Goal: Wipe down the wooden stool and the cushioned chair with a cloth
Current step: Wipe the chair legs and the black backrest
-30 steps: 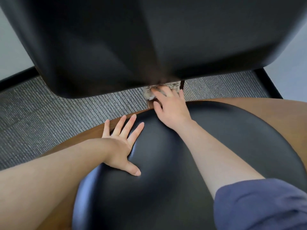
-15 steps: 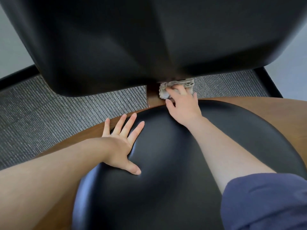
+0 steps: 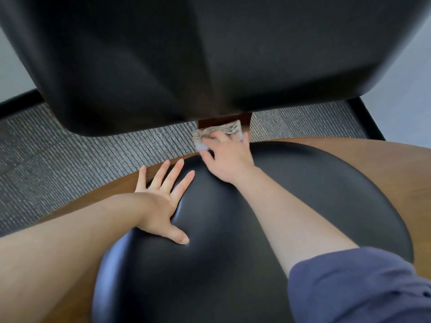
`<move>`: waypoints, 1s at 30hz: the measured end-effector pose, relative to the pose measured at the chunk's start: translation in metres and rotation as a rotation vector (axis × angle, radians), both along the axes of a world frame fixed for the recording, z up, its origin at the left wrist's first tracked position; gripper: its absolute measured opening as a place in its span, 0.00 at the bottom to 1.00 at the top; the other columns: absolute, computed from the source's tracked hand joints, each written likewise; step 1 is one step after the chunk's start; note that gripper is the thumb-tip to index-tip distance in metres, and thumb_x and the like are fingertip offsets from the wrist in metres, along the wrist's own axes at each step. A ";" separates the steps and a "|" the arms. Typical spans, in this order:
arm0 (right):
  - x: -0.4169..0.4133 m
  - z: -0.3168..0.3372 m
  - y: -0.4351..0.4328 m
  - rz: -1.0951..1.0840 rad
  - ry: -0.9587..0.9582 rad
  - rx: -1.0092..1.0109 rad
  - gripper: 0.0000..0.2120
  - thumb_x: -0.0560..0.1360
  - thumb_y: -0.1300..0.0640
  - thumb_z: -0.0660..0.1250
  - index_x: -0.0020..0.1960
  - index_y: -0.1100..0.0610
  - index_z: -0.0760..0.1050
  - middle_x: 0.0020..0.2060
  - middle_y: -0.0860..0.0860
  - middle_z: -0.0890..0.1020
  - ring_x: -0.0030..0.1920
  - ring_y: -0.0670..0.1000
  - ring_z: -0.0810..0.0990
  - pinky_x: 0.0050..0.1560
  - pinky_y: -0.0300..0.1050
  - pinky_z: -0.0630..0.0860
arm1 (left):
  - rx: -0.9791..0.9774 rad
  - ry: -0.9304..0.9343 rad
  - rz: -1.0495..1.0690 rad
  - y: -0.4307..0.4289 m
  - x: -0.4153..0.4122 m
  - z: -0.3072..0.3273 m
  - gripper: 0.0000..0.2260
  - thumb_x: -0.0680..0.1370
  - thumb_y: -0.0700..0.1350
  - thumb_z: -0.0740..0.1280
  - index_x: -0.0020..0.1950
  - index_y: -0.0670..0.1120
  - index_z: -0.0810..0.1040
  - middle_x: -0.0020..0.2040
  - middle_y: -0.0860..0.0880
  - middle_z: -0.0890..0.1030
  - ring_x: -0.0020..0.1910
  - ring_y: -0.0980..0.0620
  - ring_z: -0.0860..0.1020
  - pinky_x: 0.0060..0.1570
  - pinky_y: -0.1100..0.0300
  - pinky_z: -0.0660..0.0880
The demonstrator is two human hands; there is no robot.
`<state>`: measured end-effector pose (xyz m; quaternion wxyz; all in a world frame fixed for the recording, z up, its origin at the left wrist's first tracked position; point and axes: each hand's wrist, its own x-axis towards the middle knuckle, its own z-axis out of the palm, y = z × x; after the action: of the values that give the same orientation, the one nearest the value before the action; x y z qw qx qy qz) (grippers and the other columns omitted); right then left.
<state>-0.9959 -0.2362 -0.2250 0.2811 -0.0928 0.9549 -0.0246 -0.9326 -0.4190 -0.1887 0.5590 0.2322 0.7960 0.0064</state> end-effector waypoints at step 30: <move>-0.008 0.010 0.001 0.155 -0.090 0.064 0.21 0.81 0.49 0.48 0.68 0.45 0.72 0.69 0.46 0.70 0.67 0.61 0.68 0.71 0.69 0.50 | 0.015 -0.005 -0.010 -0.002 0.001 -0.001 0.58 0.64 0.77 0.62 0.59 0.56 0.13 0.64 0.49 0.14 0.69 0.44 0.20 0.68 0.33 0.29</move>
<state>-1.0037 -0.2353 -0.2150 0.3275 -0.1560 0.9316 0.0235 -0.9318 -0.4208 -0.1896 0.5592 0.2404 0.7933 0.0104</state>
